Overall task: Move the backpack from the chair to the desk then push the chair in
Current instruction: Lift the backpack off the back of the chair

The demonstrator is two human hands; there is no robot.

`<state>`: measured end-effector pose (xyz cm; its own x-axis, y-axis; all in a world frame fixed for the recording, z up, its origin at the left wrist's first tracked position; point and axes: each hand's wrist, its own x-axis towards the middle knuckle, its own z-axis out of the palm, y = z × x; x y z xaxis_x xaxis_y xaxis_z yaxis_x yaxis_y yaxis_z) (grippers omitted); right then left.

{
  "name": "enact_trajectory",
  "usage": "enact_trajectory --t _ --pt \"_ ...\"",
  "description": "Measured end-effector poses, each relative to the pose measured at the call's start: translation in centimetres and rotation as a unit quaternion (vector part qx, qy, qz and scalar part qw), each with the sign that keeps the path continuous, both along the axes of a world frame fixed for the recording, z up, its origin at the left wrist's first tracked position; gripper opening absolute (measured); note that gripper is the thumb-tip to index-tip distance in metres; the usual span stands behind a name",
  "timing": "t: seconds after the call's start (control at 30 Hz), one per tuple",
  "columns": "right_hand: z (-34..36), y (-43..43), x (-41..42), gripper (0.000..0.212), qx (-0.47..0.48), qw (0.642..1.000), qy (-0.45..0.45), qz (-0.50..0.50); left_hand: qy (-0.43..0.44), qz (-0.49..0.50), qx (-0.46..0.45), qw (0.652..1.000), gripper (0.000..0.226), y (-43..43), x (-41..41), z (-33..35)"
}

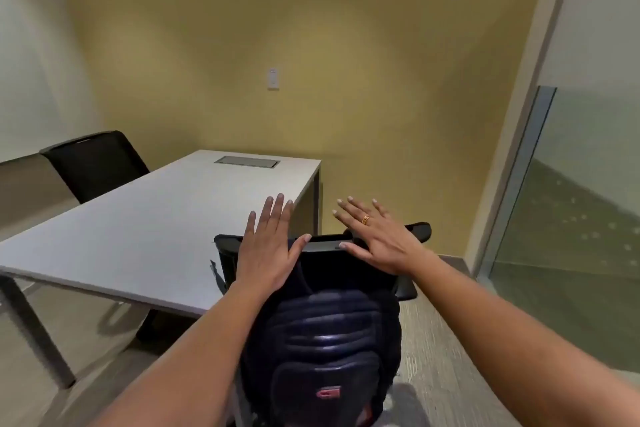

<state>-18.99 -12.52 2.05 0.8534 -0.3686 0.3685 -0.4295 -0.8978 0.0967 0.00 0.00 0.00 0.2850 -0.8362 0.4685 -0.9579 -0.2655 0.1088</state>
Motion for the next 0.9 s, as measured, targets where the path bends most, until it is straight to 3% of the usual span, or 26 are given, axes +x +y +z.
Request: enact_trajectory --t 0.2,0.3,0.47,0.6,0.8,0.9 --pt "0.4 -3.6 -0.9 0.075 0.011 0.991 0.093 0.098 -0.003 0.026 0.034 0.999 0.092 -1.4 -0.6 -1.2" --pt "0.1 -4.9 -1.5 0.076 0.038 0.984 0.118 0.125 -0.013 0.050 0.028 0.998 0.086 -1.6 -0.6 -1.5" --pt "-1.2 -6.2 -1.7 0.076 0.082 0.977 0.055 0.190 -0.010 0.056 0.000 0.998 0.088 -1.4 -1.2 -1.3" --pt "-1.3 -6.3 -1.6 0.074 0.084 0.974 0.026 0.207 -0.011 0.053 -0.023 0.998 0.063 -1.5 -1.4 -1.2" --pt "-3.4 -5.8 -3.2 0.072 0.006 0.987 -0.064 0.146 -0.022 0.052 -0.040 0.998 0.052 -1.5 -1.3 -1.3" --pt "-3.8 -5.4 -3.6 0.075 -0.016 0.990 -0.067 0.122 -0.027 0.053 -0.056 0.997 0.048 -1.5 -1.3 -1.5"
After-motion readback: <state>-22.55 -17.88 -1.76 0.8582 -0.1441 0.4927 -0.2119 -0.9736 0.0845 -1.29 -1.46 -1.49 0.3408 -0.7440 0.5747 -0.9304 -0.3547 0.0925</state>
